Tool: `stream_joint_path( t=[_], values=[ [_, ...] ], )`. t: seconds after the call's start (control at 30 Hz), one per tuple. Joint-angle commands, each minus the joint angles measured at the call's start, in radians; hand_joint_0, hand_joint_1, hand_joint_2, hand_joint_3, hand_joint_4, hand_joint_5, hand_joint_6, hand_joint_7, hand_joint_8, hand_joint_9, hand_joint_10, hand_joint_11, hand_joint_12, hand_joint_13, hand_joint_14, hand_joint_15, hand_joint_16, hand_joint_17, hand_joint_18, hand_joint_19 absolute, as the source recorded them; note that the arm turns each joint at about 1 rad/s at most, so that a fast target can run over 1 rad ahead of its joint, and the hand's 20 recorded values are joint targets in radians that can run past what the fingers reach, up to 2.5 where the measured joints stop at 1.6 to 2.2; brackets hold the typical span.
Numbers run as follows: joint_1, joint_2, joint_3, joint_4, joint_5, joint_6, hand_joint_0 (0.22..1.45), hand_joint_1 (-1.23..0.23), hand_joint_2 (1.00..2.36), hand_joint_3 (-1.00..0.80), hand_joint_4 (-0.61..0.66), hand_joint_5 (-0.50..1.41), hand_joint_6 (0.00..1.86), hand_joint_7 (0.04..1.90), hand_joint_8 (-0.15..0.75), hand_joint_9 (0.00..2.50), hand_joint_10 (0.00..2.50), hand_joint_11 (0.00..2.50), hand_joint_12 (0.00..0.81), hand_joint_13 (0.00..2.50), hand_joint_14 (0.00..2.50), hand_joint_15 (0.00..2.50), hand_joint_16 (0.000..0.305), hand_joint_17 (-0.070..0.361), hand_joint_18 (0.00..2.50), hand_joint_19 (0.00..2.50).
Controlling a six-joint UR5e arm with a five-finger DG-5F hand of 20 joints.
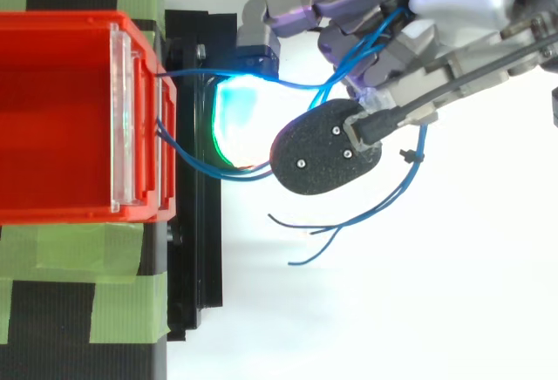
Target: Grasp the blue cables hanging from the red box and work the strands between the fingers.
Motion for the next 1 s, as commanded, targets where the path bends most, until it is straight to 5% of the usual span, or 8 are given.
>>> stream_joint_path(
  t=[0.0, 0.07, 0.13, 0.23, 0.37, 0.43, 0.77, 0.97],
  values=[
    [-0.002, 0.0, 0.0, -0.003, 0.001, 0.003, 1.09, -0.75, 1.0, -0.05, 0.17, 0.66, 0.01, 1.52, 0.35, 0.91, 2.5, 1.99, 0.431, 1.02, 2.5, 1.29, 0.063, 0.142, 1.39, 1.65],
    [-0.002, 0.0, 0.0, -0.015, 0.006, -0.017, 1.0, -0.72, 1.09, -0.09, 0.2, 0.61, 0.0, 1.51, 0.35, 0.91, 2.5, 1.99, 0.431, 1.02, 2.5, 1.29, 0.063, 0.142, 1.39, 1.65],
    [-0.002, -0.002, 0.0, -0.034, 0.017, -0.04, 0.77, -0.74, 1.37, -0.34, 0.24, 0.51, 0.08, 1.46, 0.35, 0.91, 2.5, 1.99, 0.431, 1.02, 2.5, 1.29, 0.063, 0.142, 1.39, 1.65],
    [0.0, -0.002, 0.0, -0.058, 0.069, -0.098, 0.81, -0.72, 1.0, -0.45, 0.23, 0.37, 0.25, 1.39, 0.35, 0.91, 2.5, 1.99, 0.431, 1.02, 2.5, 1.29, 0.063, 0.142, 1.39, 1.65],
    [0.001, -0.003, 0.0, -0.075, 0.127, -0.163, 0.75, -0.67, 1.01, -0.73, 0.19, 0.33, 0.24, 1.44, 0.35, 0.91, 2.5, 1.99, 0.431, 1.02, 2.5, 1.29, 0.063, 0.142, 1.39, 1.65],
    [0.006, -0.005, 0.0, -0.068, 0.152, -0.204, 0.73, -0.66, 1.0, -0.86, 0.2, 0.31, 0.38, 1.37, 0.35, 0.91, 2.5, 1.99, 0.431, 1.02, 2.5, 1.29, 0.063, 0.142, 1.39, 1.65],
    [0.012, -0.006, -0.002, -0.061, 0.167, -0.221, 0.72, -0.64, 1.0, -0.94, 0.21, 0.3, 0.49, 1.33, 0.35, 0.91, 2.5, 1.99, 0.431, 1.02, 2.5, 1.29, 0.063, 0.142, 1.39, 1.65],
    [0.01, -0.066, -0.002, -0.061, 0.172, -0.17, 0.73, -0.63, 1.0, -0.94, 0.21, 0.29, 0.53, 1.3, 0.35, 0.91, 2.5, 1.99, 0.431, 1.02, 2.5, 1.29, 0.063, 0.142, 1.39, 1.65]
  ],
)
